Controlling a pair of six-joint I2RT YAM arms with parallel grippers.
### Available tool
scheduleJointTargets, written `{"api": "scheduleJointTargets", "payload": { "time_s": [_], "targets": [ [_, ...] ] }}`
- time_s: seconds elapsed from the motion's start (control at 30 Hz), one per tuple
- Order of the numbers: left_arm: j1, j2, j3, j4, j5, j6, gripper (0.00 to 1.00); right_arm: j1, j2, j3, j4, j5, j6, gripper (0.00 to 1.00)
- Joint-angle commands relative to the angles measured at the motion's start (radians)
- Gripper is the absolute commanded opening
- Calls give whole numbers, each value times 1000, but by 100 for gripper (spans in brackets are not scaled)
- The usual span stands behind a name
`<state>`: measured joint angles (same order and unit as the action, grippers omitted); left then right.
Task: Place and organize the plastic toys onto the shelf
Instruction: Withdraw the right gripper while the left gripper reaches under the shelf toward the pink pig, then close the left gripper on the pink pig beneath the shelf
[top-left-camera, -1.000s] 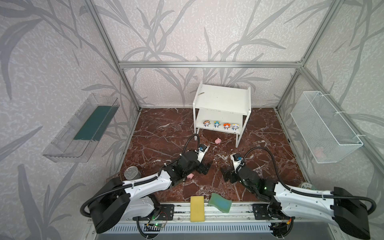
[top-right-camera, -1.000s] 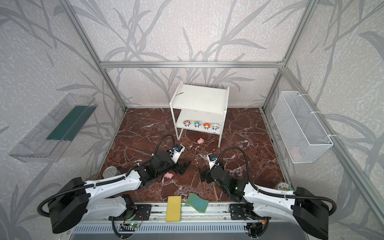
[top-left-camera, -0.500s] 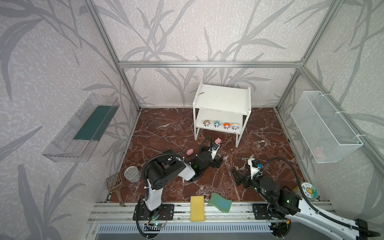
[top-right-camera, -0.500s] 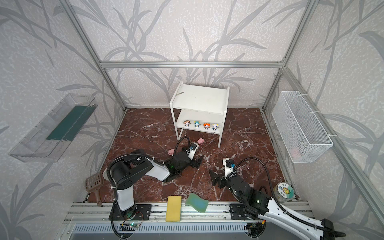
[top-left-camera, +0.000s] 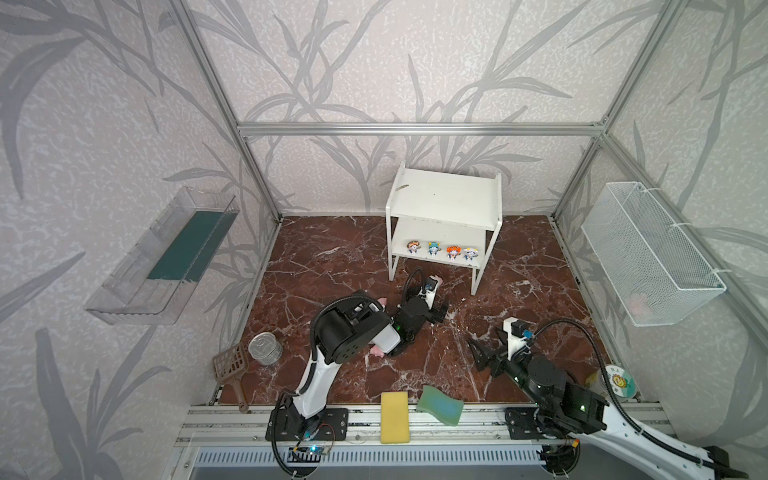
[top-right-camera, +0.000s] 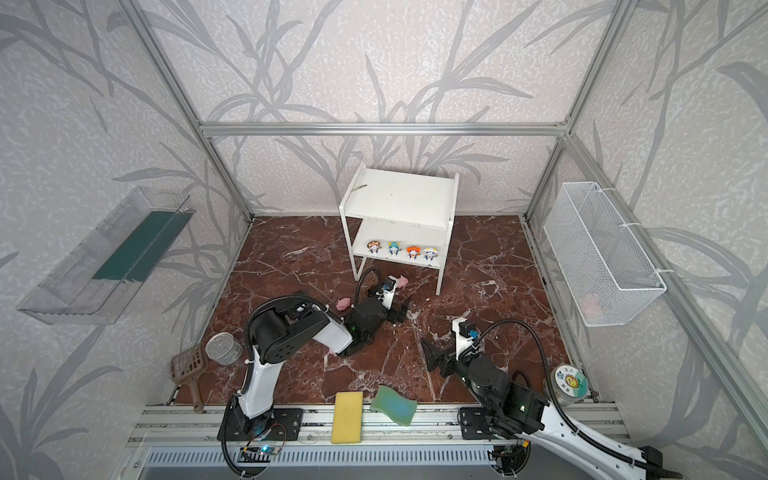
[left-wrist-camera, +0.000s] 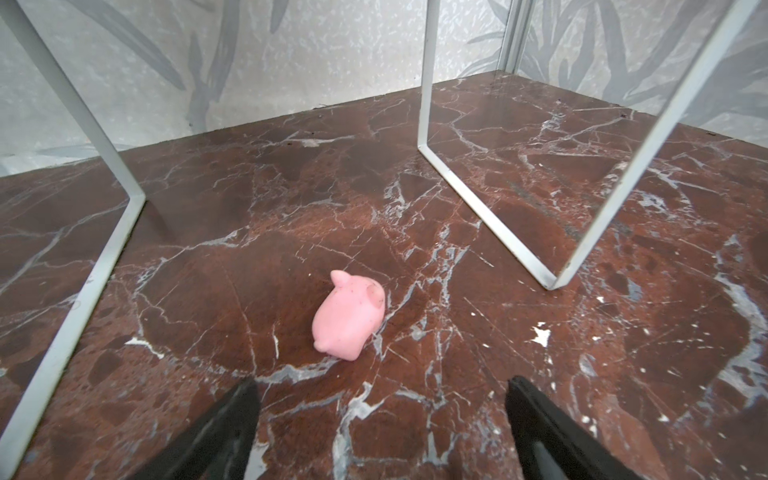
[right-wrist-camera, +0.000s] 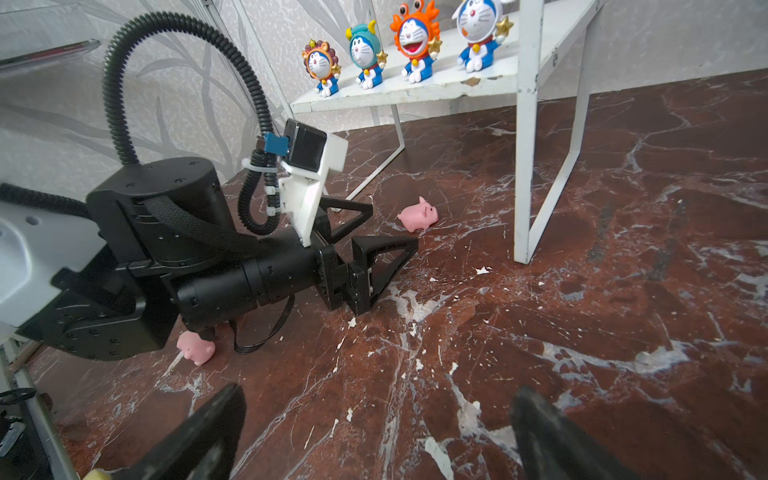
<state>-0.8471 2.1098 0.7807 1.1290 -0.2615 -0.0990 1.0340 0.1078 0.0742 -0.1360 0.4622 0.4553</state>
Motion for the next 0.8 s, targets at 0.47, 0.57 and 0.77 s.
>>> {"api": "scheduleJointTargets", "payload": {
  "time_s": [0.47, 0.57, 0.77],
  "targets": [
    [28, 75, 168, -103, -4, -50, 92, -3, -20, -17, -22, -8, -29, 99],
    [32, 78, 206, -172, -5, -61, 92, -3, -28, -19, -27, -8, -27, 99],
    [32, 87, 216, -166, -20, -84, 92, -2, -55, -24, -45, -5, -23, 99]
  ]
}}
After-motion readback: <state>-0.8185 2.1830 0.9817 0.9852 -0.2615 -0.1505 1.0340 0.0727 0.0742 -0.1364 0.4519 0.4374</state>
